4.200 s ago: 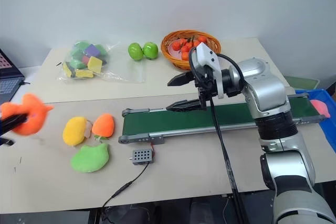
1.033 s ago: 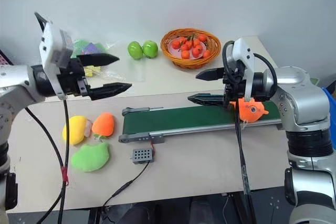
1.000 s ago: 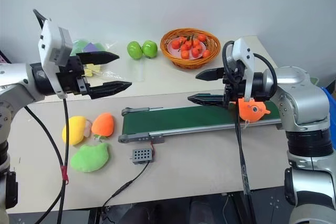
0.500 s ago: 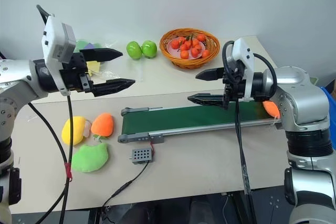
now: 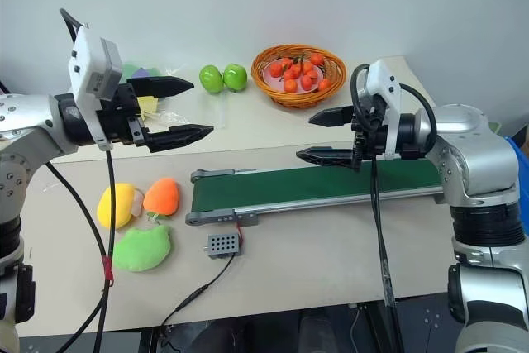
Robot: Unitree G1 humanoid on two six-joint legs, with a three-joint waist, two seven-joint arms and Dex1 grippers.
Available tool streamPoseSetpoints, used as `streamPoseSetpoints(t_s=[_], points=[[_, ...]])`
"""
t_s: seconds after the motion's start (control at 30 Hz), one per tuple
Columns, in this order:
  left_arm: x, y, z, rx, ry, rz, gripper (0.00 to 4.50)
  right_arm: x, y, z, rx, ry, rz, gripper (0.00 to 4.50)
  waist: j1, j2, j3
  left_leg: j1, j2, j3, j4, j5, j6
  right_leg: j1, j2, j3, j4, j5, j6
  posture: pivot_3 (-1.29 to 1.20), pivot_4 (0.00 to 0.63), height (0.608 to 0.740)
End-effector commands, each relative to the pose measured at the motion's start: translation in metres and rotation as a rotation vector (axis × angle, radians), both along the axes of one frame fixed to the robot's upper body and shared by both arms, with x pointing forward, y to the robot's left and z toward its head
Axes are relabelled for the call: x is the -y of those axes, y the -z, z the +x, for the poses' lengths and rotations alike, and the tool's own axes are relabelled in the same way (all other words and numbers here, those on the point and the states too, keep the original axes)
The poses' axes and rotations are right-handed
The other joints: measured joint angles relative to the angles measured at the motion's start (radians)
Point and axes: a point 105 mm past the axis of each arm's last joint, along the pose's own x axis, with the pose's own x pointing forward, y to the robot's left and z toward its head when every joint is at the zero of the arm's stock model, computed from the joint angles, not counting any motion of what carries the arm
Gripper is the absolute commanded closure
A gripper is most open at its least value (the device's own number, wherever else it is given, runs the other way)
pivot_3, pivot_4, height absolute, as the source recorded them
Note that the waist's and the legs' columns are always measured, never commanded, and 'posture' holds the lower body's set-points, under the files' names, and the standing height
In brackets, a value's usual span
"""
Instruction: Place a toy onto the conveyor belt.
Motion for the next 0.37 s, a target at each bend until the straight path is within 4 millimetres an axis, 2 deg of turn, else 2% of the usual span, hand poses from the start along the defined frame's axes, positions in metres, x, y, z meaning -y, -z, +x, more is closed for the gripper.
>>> streamPoseSetpoints(t_s=[0.03,0.37], points=[[0.0,-0.006,-0.003,0.042,0.006,0.002,0.02,0.002,-0.016,-0.002,0.077,-0.003,-0.009,0.0,0.0,0.0,0.0,0.0,0.0,0.0,0.0,0.0,0.0,0.0,0.0,0.0,0.0,0.0,0.0,0.0,0.15,0.74],[-0.005,0.009,-0.003,0.003,-0.009,0.036,0.02,0.001,-0.016,-0.001,0.079,-0.004,-0.008,0.0,0.0,0.0,0.0,0.0,0.0,0.0,0.0,0.0,0.0,0.0,0.0,0.0,0.0,0.0,0.0,0.0,0.15,0.74]])
